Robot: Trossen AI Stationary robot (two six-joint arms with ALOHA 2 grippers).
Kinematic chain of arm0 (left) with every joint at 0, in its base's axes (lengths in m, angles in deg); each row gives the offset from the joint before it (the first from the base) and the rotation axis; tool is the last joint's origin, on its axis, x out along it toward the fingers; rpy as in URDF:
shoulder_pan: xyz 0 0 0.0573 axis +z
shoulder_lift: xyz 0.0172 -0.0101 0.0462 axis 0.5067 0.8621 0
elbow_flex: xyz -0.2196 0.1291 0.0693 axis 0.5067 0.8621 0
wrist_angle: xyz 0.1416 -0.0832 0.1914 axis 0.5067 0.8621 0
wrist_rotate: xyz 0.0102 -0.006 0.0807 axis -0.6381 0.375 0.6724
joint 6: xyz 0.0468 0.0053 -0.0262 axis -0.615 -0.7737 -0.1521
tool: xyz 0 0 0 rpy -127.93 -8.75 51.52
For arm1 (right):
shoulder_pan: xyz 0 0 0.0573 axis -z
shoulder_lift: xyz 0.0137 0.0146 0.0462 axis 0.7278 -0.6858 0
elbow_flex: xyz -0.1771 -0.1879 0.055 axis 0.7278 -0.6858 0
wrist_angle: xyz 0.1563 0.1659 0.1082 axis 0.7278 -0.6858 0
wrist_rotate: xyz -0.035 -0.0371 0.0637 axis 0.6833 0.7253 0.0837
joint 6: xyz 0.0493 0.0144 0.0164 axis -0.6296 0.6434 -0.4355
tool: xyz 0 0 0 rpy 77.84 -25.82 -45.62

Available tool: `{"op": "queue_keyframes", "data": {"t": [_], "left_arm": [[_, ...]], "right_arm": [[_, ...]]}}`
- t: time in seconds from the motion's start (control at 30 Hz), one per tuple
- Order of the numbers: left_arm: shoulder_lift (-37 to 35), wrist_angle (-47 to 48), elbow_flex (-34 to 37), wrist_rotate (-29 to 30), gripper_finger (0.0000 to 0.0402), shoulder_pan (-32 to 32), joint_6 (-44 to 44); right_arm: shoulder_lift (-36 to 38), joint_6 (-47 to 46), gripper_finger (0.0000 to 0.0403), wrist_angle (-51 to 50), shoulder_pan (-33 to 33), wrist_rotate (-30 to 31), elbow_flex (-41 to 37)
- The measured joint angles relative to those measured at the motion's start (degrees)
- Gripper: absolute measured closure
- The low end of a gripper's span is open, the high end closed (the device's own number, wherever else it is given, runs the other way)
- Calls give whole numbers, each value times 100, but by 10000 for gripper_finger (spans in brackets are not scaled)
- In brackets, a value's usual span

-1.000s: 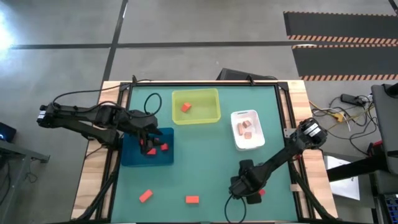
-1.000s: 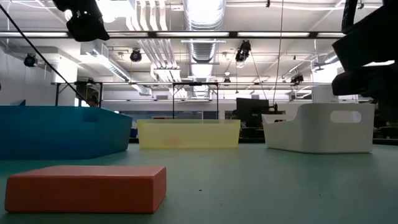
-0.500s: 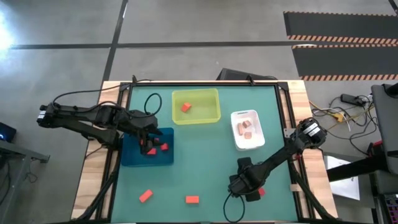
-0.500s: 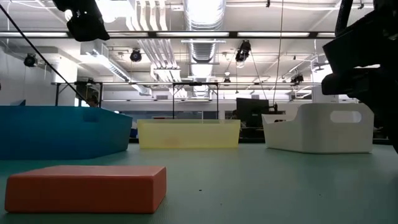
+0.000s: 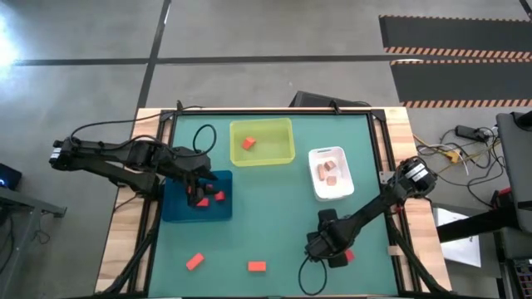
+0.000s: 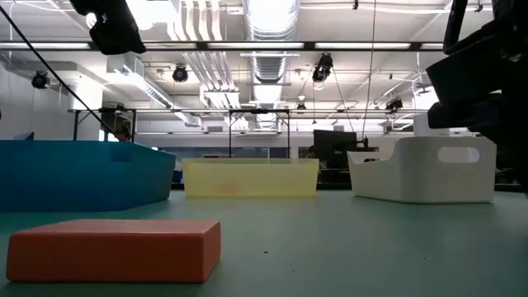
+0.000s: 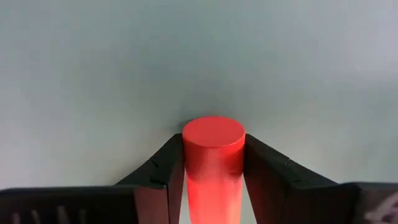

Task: Sort & place blocks by color
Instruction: Put the orange block into the yellow bin

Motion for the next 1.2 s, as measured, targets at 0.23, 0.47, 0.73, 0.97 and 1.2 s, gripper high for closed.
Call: {"op": "queue_keyframes", "data": {"t": [0.23, 0.47, 0.73, 0.97, 1.2], "left_arm": [[0, -4, 0, 0, 178, 0, -18], [2, -71, 0, 2, 178, 0, -176], [2, -66, 2, 2, 178, 0, -206], [2, -66, 0, 4, 178, 0, -279], [31, -270, -4, 4, 178, 0, -281]], "right_arm": [[3, -134, 277, -752, 284, 11, 642], [8, -391, 281, -1402, 1105, 58, 2018], [8, -1242, 280, -1438, 2604, 123, 3074], [7, -1796, 279, -1344, 3937, 130, 3745], [-335, -1782, 278, -1351, 4836, 127, 4478]]}}
